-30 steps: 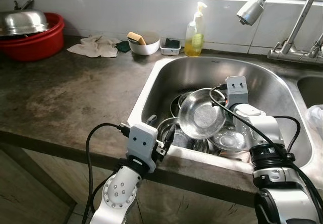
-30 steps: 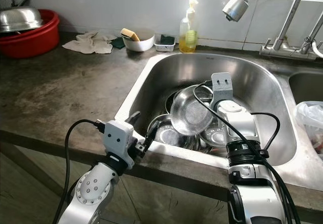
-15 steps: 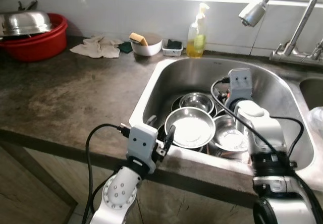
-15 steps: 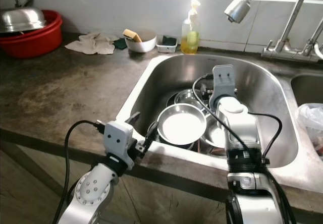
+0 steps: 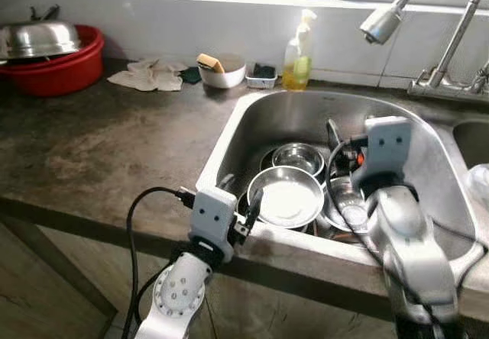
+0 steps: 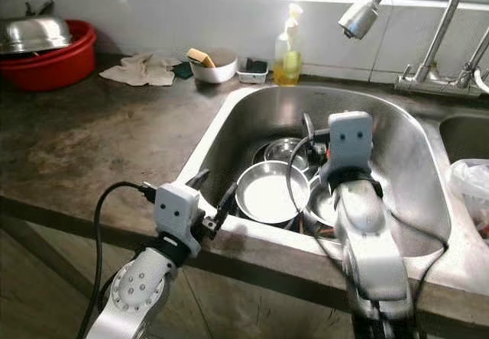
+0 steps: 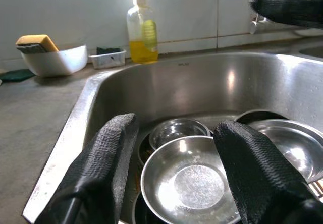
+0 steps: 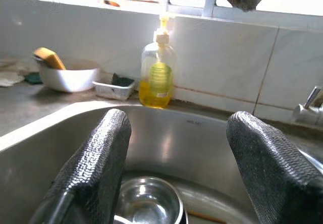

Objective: Kitchen organization

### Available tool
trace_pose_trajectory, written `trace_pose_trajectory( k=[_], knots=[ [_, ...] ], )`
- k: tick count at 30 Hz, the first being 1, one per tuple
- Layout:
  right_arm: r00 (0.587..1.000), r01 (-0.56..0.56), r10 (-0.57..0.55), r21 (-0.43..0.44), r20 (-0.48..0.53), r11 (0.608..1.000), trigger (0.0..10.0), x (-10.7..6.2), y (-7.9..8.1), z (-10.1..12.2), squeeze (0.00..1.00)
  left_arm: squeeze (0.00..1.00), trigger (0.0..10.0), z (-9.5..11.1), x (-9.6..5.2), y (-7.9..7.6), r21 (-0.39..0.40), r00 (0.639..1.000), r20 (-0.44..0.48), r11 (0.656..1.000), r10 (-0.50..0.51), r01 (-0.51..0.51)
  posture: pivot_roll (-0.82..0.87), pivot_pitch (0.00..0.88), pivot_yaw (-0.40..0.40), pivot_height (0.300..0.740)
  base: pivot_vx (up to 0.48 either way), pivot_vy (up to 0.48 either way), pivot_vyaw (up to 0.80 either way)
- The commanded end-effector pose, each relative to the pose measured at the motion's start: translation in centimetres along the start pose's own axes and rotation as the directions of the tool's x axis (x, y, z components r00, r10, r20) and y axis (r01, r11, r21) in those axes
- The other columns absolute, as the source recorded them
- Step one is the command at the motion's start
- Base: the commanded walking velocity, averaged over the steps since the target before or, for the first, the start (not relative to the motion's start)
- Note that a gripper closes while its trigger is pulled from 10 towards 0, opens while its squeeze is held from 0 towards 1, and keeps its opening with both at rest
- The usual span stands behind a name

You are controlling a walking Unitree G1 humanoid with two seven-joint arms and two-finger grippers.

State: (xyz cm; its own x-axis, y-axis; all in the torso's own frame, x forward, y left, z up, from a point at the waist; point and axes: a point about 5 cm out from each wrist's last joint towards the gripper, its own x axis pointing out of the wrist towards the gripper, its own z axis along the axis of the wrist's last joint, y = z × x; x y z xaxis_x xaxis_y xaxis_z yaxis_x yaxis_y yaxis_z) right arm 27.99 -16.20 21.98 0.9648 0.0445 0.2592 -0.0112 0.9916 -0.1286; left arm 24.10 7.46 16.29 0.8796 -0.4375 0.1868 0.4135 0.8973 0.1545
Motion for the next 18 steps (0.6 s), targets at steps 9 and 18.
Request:
trace_pose_trajectory(
  k=[9, 18],
  knots=[
    [0.999, -0.025, 0.027, 0.051, -0.034, 0.998, 10.0, -2.8, 0.5, -0.8, 0.00, 0.00, 10.0, -0.1, -0.9, 0.5, 0.007, 1.000, -0.005, 1.000, 0.026, -0.026, 0.15, 0.050, -0.005, 0.740, 0.000, 0.000, 0.00],
    [0.997, -0.061, 0.063, 0.059, -0.046, 0.996, 10.0, -3.7, 1.3, -1.5, 0.00, 0.00, 10.0, -0.3, -1.2, 0.4, 0.008, 0.999, -0.017, 0.999, 0.037, -0.037, 0.16, 0.037, -0.012, 0.740, -0.054, 0.000, 0.00]
  ],
)
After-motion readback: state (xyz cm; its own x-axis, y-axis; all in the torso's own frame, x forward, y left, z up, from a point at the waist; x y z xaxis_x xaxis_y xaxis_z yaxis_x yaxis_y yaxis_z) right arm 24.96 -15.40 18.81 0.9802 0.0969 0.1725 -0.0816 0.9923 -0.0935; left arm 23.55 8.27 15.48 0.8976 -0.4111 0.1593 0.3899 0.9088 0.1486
